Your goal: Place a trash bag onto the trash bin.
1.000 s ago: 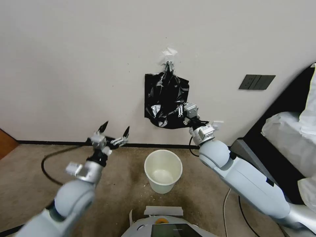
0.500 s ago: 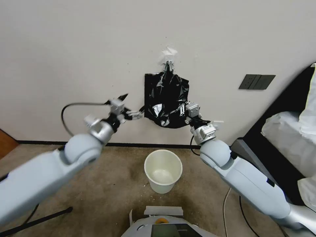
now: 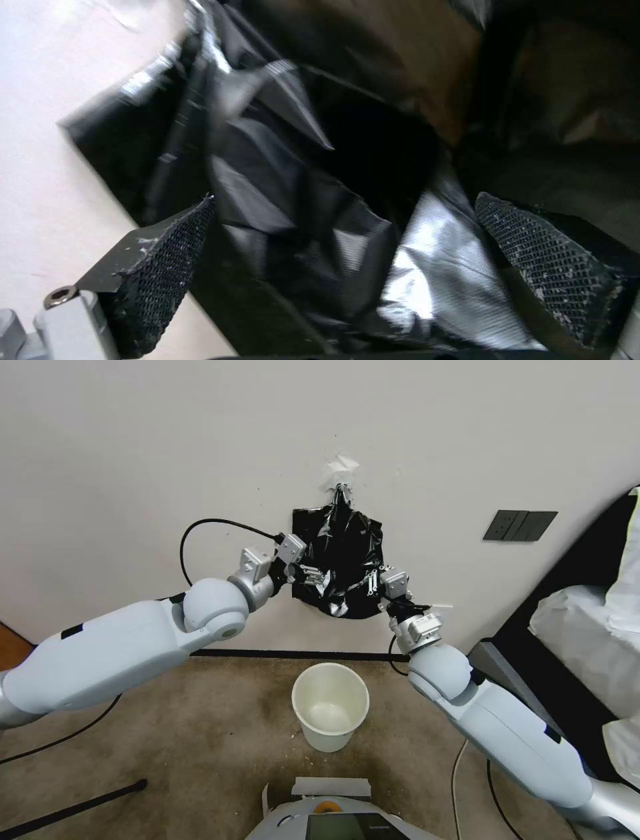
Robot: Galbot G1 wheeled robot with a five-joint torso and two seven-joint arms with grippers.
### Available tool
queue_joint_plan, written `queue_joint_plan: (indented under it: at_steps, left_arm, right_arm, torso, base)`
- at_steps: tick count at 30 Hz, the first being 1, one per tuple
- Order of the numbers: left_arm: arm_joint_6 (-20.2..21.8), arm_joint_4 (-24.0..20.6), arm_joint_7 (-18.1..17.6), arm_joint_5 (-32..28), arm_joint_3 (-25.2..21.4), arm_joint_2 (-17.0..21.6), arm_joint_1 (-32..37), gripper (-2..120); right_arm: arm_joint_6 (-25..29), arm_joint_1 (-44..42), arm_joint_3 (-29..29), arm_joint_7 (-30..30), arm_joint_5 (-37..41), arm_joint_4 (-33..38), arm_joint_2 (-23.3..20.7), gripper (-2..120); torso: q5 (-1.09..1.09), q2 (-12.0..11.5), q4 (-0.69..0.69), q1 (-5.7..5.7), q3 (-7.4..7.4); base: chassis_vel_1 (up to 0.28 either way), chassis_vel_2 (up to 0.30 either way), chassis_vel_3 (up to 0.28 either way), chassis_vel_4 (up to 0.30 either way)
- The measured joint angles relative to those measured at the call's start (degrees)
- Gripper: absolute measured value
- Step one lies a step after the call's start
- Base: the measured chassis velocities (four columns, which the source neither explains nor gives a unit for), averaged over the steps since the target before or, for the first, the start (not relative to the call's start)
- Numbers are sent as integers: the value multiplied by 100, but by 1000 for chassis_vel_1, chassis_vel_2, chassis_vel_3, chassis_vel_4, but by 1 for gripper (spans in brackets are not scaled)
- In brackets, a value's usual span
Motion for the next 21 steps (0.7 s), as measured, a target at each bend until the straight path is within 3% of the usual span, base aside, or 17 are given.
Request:
queue_joint_plan:
  at_steps: [13,14,15,21]
  left_arm:
    - [79,220,-40,-120,177,-311,-65,97]
    - [231,247,-176,-156,231,-364,-144,82]
    - [231,247,-176,-156,231,-364,-144,82]
    - [476,204,-198,-239,389,-372,-273,54]
  right_arm:
    - [14,-42,44,0,55,43,-40,0]
    - [16,-15,40,0,78,49,-59,0]
    - [16,-15,40,0,78,49,-59,0]
    - [18,9,65,6,159,89,-101,0]
  torso:
    - [0,0,0,0,0]
    - [0,0,0,0,0]
    - [0,0,0,0,0]
    - [0,1,0,0,0]
  base:
    - [0,0,0,0]
    - [0,0,0,0]
    - [0,0,0,0]
    - [0,0,0,0]
